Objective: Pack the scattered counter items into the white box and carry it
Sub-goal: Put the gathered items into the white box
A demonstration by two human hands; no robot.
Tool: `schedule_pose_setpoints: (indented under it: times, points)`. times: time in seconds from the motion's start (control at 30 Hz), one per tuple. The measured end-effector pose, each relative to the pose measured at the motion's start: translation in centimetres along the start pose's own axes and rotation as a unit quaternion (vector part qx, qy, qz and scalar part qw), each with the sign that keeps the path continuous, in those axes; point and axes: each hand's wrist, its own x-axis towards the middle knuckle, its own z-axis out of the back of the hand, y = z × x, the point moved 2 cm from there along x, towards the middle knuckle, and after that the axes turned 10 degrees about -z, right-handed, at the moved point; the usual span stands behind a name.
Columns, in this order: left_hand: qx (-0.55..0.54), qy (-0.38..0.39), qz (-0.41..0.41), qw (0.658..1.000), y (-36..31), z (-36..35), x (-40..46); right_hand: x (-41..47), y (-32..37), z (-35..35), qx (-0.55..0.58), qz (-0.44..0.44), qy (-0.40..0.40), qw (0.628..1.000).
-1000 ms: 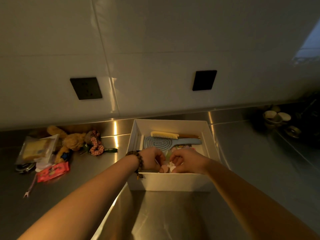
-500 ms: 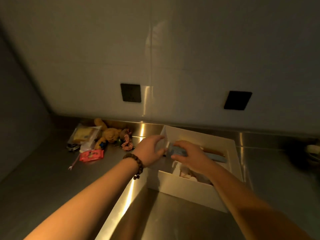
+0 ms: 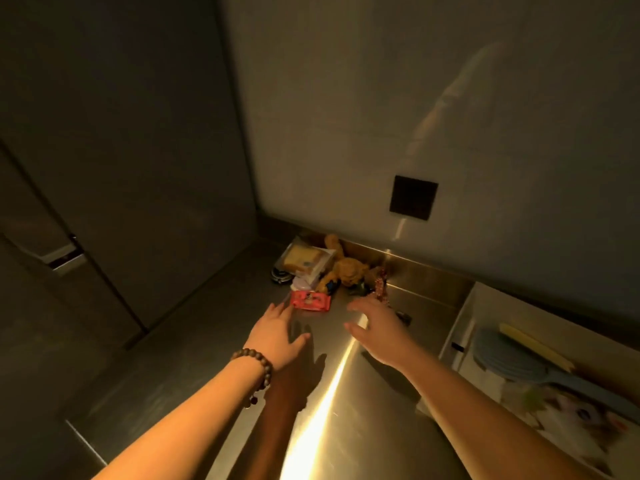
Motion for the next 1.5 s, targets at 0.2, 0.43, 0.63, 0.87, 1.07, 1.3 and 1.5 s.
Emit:
schedule_pose_setpoints:
  times: [0.2,0.43,0.63,0.87,1.07,1.3,1.5]
  points:
    - [-0.030,0.007,0.021,0.999,6.1,-0.8,3.4,6.0,1.9,-6.5,0.007,-0.018,-0.004,1.000]
    - [0.002,0.002,-0.039,0.999,10.7,-1.5,9.5,13.0,2.4,-12.8,-0.095,-0.033,-0.020,0.995]
    - [0.050,0.002,-0.095,0.994,12.5,-2.8,11.8,14.9,0.9,-14.7,-0.176,-0.066,-0.034,0.981]
    - [0.019,-0.053,-0.091,0.994,12.2,-3.3,10.6,13.0,0.2,-14.7,-0.181,-0.046,-0.070,0.980]
    - [-0.050,-0.088,-0.046,0.994,11.5,-1.2,8.7,11.6,0.0,-13.5,-0.118,-0.062,-0.077,0.988]
    - [-0.118,-0.096,-0.069,0.986,11.0,1.4,12.3,12.7,1.2,-9.5,-0.059,-0.080,-0.173,0.980]
    - [-0.036,-0.038,-0.146,0.988,10.2,0.9,18.0,14.8,0.7,-6.6,-0.058,-0.107,-0.229,0.966]
